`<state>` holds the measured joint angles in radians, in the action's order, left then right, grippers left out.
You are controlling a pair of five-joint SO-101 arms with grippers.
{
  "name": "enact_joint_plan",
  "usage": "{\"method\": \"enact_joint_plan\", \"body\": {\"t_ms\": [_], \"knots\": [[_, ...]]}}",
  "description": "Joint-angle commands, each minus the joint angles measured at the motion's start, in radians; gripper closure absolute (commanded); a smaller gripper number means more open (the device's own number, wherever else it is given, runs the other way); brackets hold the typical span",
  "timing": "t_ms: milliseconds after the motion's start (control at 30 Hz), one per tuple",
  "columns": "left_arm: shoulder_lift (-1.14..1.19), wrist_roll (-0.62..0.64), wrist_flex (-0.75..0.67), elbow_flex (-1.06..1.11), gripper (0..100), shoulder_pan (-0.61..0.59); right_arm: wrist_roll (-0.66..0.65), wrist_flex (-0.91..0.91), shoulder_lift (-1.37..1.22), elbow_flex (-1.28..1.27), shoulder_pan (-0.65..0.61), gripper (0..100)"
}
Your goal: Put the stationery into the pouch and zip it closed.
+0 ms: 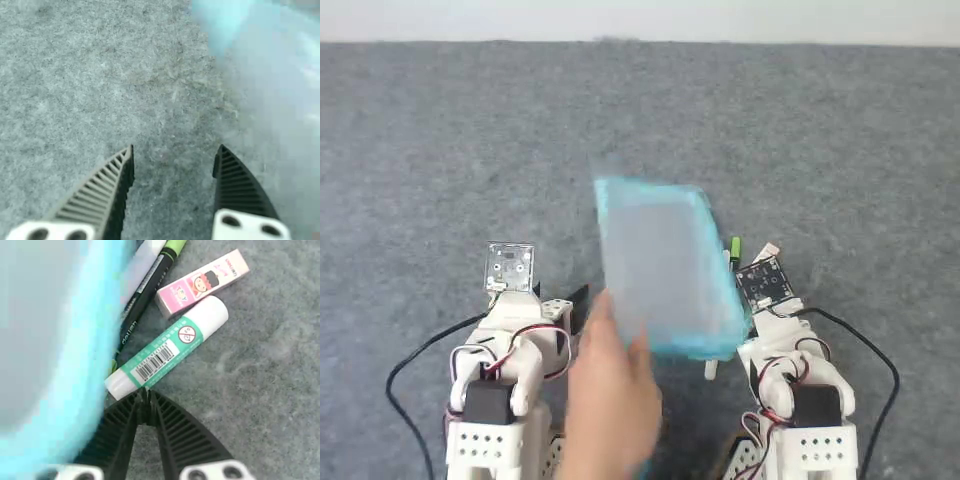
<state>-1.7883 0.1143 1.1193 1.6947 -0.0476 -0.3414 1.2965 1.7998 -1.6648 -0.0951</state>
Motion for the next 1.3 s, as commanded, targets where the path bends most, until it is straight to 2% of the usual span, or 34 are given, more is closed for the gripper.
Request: {"method": "enact_joint_plan", "body": {"t_ms": [0,667,867,1267], "knots": [[0.009,0.014,0.003,-0.007,75,0.006,0.003,0.008,0.007,-0.018,-0.004,99.1],[0.009,0.014,0.003,-0.007,75,0.006,0.003,0.008,0.015,-0.018,-0.007,99.1],[0.009,0.014,0.003,-0.007,75,0.006,0.003,0.008,0.015,-0.018,-0.084,99.1],[0.009,0.014,0.003,-0.007,75,0.006,0.003,0.008,0.015,-0.018,-0.084,99.1]]}}
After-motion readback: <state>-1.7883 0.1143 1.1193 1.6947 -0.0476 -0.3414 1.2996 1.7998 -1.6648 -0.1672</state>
